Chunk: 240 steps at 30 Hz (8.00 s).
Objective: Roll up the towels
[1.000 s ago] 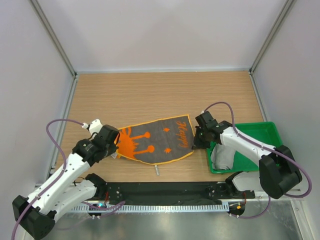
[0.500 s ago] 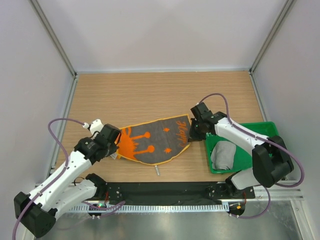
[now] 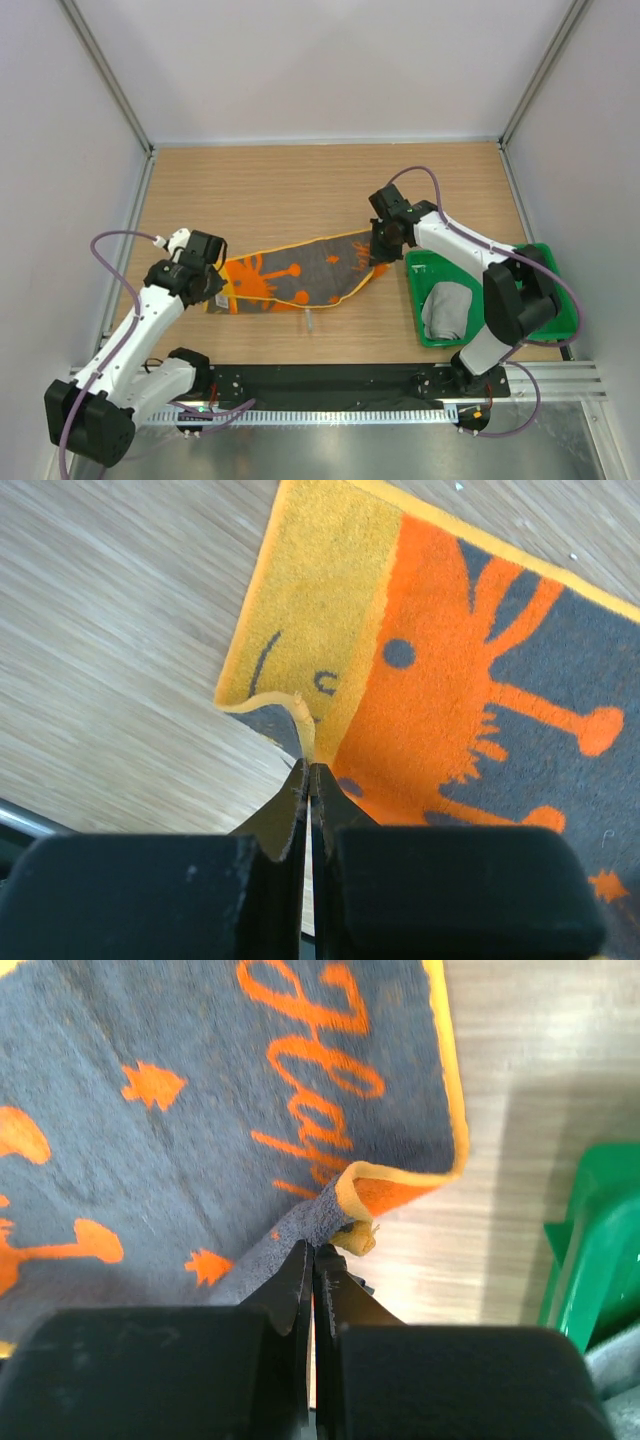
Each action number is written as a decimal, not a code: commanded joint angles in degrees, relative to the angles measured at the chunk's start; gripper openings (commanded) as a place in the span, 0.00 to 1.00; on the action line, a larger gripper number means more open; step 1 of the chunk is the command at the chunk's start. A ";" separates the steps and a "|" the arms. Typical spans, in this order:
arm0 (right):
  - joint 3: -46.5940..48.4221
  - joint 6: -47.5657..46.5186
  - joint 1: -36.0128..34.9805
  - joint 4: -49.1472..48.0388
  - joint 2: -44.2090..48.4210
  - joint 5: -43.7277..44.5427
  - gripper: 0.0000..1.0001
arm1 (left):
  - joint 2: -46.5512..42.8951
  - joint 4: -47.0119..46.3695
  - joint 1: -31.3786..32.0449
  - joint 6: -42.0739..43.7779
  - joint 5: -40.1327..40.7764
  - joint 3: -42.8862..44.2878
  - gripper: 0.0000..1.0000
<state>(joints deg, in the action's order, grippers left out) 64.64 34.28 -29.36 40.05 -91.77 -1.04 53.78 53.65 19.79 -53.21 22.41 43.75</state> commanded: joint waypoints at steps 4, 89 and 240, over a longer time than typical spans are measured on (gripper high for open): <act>8.30 -3.96 1.76 2.04 -6.22 0.69 0.01 | 2.91 -2.49 -7.57 6.44 -3.87 4.59 0.00; 34.33 -11.69 7.57 4.51 -32.77 -1.34 0.45 | 13.72 -22.10 -19.44 1.97 -4.92 -9.73 0.93; 23.60 -11.61 9.41 4.77 -25.48 12.47 0.51 | 26.55 -37.74 -14.78 12.69 -8.35 -0.07 0.52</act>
<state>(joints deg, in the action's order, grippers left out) 85.82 23.55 -20.49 45.15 -116.79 10.20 80.51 18.57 4.91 -41.30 13.45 43.79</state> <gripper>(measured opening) 0.505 0.519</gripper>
